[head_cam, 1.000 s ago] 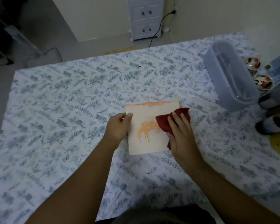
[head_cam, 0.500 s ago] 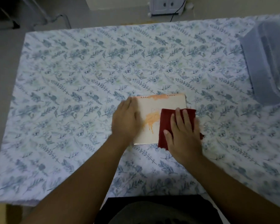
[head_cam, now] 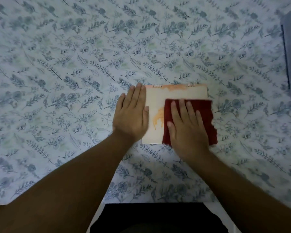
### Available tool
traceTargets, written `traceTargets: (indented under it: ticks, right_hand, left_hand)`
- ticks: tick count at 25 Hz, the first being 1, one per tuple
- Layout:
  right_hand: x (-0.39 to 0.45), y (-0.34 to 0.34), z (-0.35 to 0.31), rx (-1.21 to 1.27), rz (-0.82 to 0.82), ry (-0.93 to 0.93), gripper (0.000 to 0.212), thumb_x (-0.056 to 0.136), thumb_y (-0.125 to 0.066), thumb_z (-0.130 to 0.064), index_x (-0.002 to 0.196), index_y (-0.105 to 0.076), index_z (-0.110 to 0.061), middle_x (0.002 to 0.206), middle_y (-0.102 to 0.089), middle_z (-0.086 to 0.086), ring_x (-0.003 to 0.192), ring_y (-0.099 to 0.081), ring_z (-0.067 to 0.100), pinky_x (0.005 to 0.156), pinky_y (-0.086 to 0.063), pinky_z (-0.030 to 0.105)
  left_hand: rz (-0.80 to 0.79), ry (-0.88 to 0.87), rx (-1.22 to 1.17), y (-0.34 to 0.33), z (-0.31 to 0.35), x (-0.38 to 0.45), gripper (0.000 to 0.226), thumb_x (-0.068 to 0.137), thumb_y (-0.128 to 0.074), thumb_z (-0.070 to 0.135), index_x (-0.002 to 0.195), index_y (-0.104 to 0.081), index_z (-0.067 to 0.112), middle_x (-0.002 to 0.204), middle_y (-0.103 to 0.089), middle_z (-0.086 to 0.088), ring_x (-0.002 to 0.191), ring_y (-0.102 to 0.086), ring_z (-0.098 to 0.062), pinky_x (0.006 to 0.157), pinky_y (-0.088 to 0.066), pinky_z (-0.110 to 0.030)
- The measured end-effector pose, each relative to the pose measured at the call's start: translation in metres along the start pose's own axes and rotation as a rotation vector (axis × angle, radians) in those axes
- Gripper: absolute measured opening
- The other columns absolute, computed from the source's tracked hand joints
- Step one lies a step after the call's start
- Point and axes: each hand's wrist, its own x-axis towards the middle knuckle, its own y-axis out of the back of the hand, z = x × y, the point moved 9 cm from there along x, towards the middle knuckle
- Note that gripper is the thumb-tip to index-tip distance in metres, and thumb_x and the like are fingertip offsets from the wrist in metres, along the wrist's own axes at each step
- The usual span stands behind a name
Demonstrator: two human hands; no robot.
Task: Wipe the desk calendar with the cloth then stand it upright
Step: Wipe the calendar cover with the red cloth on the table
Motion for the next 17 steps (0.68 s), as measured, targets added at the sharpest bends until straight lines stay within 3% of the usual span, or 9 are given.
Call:
traceTargets:
  ticks: [3,6,8,12,17]
  right_hand:
    - [0.027,0.009,-0.007,0.052,0.0,-0.074,0.063,0.106,-0.022,-0.042,0.162,-0.004,-0.02,0.171,-0.004,0.006,0.156,0.002,0.024,0.125,-0.002,0.047]
    - [-0.035,-0.008,-0.02,0.033,-0.057,-0.024,0.062,0.105,-0.021,-0.043,0.162,-0.006,-0.024,0.17,-0.002,0.002,0.156,0.007,0.02,0.125,-0.001,0.048]
    - [-0.032,-0.013,-0.022,0.034,-0.069,0.0,0.062,0.105,-0.021,-0.044,0.162,-0.005,-0.026,0.171,-0.001,0.001,0.155,0.008,0.018,0.124,0.003,0.045]
    - [0.029,0.003,-0.031,0.019,-0.001,-0.072,0.063,0.105,-0.02,-0.046,0.163,-0.006,-0.024,0.171,-0.004,0.004,0.156,-0.001,0.023,0.124,-0.001,0.048]
    - [-0.021,-0.013,-0.035,-0.03,-0.021,-0.02,0.066,0.104,-0.023,-0.051,0.162,-0.009,-0.024,0.17,-0.005,0.005,0.156,-0.004,0.024,0.124,-0.006,0.05]
  left_hand:
    - [0.002,0.003,0.0,0.001,0.0,0.001,0.062,0.106,-0.026,0.034,0.163,-0.015,0.011,0.171,-0.016,-0.005,0.158,-0.009,-0.02,0.126,-0.01,-0.045]
    - [-0.004,0.011,-0.003,0.0,-0.001,0.0,0.062,0.106,-0.026,0.033,0.163,-0.015,0.012,0.171,-0.015,-0.004,0.158,-0.008,-0.019,0.126,-0.01,-0.045]
    - [-0.005,0.007,0.009,-0.002,0.0,-0.001,0.062,0.106,-0.026,0.033,0.163,-0.014,0.012,0.171,-0.015,-0.004,0.158,-0.008,-0.018,0.126,-0.01,-0.045]
    - [0.018,0.01,-0.001,0.0,0.0,0.0,0.061,0.106,-0.025,0.033,0.163,-0.015,0.012,0.171,-0.015,-0.003,0.158,-0.008,-0.018,0.126,-0.01,-0.044]
    - [0.023,0.023,-0.032,-0.002,-0.003,-0.002,0.059,0.107,-0.024,0.033,0.163,-0.016,0.015,0.171,-0.016,-0.001,0.158,-0.008,-0.018,0.126,-0.01,-0.045]
